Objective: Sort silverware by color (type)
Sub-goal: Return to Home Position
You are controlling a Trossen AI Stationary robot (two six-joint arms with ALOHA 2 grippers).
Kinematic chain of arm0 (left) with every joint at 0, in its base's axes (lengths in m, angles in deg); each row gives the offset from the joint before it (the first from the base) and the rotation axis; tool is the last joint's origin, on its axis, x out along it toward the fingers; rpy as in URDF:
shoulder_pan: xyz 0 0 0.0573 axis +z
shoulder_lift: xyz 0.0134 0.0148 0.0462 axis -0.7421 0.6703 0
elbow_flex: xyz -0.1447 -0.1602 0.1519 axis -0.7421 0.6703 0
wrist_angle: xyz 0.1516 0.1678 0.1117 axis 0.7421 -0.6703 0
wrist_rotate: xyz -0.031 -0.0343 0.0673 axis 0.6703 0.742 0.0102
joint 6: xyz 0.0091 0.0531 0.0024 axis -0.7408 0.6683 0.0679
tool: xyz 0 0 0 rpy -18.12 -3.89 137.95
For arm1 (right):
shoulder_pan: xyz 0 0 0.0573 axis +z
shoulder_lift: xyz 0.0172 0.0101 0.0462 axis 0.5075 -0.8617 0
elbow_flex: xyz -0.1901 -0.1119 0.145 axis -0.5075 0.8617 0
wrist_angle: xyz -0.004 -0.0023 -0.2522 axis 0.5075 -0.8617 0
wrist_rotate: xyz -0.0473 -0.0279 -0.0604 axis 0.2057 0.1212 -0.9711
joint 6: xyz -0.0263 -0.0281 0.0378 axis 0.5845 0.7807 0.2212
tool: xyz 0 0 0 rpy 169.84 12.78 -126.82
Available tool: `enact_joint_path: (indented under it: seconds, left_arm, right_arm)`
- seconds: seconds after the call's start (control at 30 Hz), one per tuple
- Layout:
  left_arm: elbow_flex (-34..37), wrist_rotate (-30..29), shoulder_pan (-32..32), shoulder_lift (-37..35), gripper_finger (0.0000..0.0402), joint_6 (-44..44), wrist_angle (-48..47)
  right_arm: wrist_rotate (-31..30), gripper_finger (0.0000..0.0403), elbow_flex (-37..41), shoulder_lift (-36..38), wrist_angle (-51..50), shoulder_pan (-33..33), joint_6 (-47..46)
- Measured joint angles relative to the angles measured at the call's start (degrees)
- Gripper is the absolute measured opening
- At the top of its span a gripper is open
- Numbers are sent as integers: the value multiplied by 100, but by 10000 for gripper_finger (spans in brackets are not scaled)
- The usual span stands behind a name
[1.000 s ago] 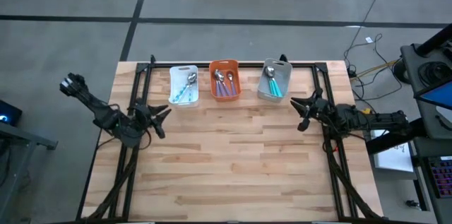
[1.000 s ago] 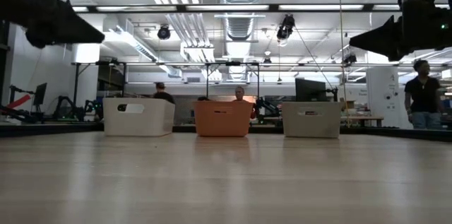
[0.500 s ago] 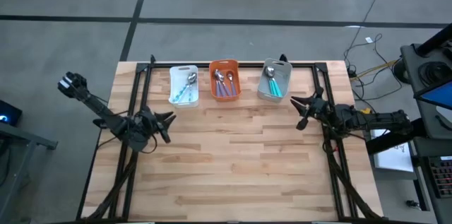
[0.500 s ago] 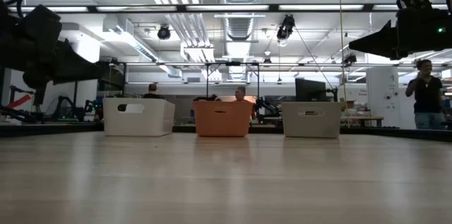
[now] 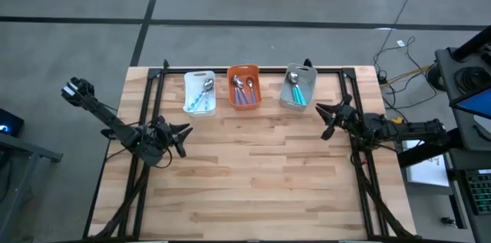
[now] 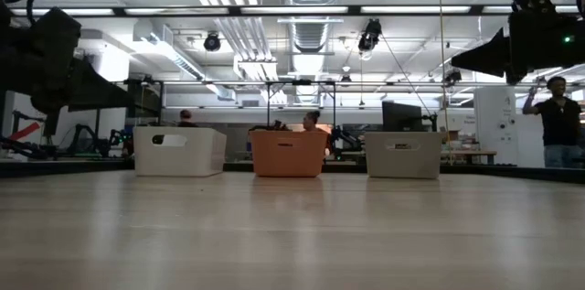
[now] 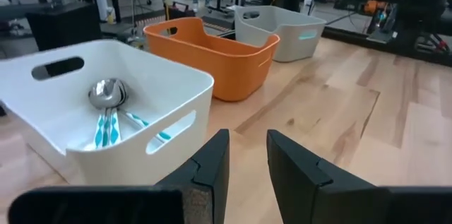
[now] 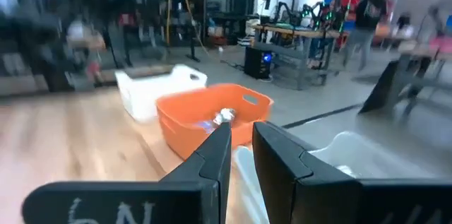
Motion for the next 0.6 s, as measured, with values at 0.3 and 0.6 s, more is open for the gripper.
enact_joint_path:
  seconds: [0.3, 0.6]
  left_arm:
    - [-322, -4, 0, 27, 77, 193, 28]
    - [-784, -9, 0, 27, 77, 194, 50]
  right_arm:
    - [0, 52, -1, 9, 547, 0, -2223]
    - [4, 52, -6, 2, 528, 0, -2266]
